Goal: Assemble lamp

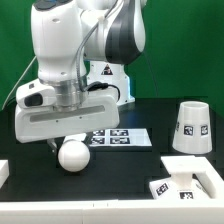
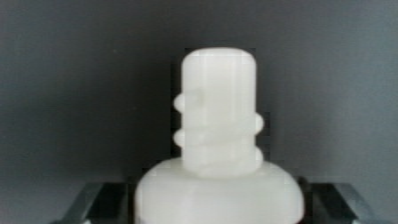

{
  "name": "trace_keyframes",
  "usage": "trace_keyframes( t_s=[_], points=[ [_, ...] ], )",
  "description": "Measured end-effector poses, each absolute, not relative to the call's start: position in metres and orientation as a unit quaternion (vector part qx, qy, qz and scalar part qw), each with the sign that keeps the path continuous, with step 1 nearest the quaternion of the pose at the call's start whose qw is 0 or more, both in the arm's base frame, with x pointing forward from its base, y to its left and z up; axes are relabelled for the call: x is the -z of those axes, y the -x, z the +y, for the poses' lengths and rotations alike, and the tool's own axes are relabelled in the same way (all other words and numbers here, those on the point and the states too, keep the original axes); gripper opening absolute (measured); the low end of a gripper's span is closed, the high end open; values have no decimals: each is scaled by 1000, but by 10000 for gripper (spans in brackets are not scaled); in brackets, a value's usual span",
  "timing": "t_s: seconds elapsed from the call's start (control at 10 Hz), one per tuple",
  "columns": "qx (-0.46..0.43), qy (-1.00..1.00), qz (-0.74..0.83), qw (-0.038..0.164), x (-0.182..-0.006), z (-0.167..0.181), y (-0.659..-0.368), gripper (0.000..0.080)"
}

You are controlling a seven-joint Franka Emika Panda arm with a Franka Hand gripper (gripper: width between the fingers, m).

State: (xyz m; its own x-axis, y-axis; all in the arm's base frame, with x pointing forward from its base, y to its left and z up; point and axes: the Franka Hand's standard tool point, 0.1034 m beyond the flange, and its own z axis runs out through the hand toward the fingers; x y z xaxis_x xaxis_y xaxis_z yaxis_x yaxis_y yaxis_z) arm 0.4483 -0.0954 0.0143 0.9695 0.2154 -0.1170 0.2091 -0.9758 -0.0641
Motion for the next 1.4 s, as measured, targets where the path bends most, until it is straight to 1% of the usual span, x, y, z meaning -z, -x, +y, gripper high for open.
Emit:
trace_keyframes(
  t_s=[0.2, 0.3, 0.4, 0.5, 0.6, 0.8, 1.0, 1.2, 1.3, 1.4],
  points=[
    [-62, 992, -107, 26, -14, -96, -448, 420],
    [-62, 992, -107, 26, -14, -96, -448, 523],
    [-62, 992, -107, 26, -14, -96, -448, 644],
    [-62, 992, -107, 26, -14, -96, -448, 644],
    [-62, 992, -107, 26, -14, -96, -448, 687],
    [-63, 992, -107, 26, -15, -95, -449, 698],
    [-60, 992, -109, 30, -22, -93, -464, 699],
    [-63, 992, -106, 37, -34, -94, -487, 699],
    [-63, 992, -104, 38, -36, -93, -494, 699],
    [-63, 992, -104, 37, -34, -94, -492, 699]
  ],
)
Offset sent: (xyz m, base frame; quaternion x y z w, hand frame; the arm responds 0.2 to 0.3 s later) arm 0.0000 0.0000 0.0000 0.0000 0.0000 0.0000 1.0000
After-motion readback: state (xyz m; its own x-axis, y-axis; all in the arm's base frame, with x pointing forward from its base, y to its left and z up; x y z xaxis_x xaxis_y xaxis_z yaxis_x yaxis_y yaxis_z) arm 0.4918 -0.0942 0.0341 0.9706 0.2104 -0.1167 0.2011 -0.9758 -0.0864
